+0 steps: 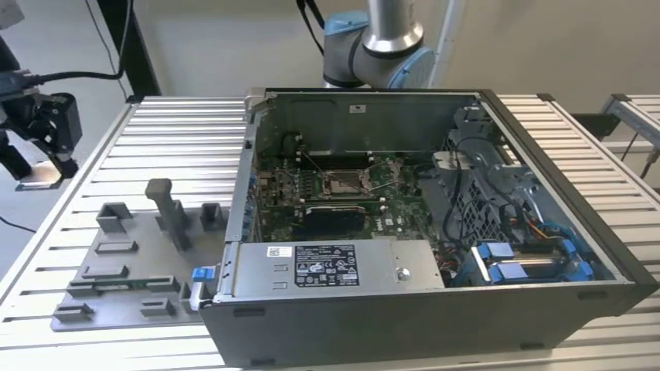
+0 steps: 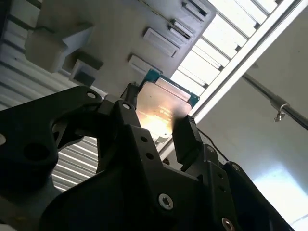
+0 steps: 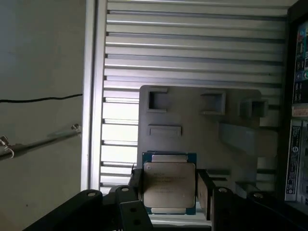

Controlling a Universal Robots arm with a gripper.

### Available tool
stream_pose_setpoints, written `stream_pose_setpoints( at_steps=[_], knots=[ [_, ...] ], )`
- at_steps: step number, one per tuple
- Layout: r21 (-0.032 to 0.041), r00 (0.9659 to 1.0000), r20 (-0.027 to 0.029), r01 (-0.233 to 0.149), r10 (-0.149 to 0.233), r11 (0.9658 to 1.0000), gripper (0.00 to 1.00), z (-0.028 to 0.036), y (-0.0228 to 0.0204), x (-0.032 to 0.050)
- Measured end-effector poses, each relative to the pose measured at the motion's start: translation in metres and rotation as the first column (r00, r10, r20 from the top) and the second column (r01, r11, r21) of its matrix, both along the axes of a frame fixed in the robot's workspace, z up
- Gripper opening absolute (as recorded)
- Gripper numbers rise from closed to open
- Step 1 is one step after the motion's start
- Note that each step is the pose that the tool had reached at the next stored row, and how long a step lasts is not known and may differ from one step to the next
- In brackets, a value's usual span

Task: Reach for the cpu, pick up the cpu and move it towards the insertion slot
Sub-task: 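Pick up the cpu and move it towards the insertion slot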

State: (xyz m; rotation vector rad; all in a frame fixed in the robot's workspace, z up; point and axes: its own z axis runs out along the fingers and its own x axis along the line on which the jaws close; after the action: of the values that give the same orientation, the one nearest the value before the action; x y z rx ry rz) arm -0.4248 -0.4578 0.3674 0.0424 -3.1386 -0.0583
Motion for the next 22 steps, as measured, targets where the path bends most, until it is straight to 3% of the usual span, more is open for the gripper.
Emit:
stream_pose_setpoints(
  at_steps=[13,19,22],
  knots=[
    [0.0002,1.0,0.0003,0.0,0.0,1.0,0.0,0.0588,0.0,0.0],
    [0.0,1.0,0.0051,0.0,0.0,1.0,0.0,0.0599,0.0001,0.0019],
    [0.0001,1.0,0.0055,0.0,0.0,1.0,0.0,0.0598,0.0,0.0143]
  ],
)
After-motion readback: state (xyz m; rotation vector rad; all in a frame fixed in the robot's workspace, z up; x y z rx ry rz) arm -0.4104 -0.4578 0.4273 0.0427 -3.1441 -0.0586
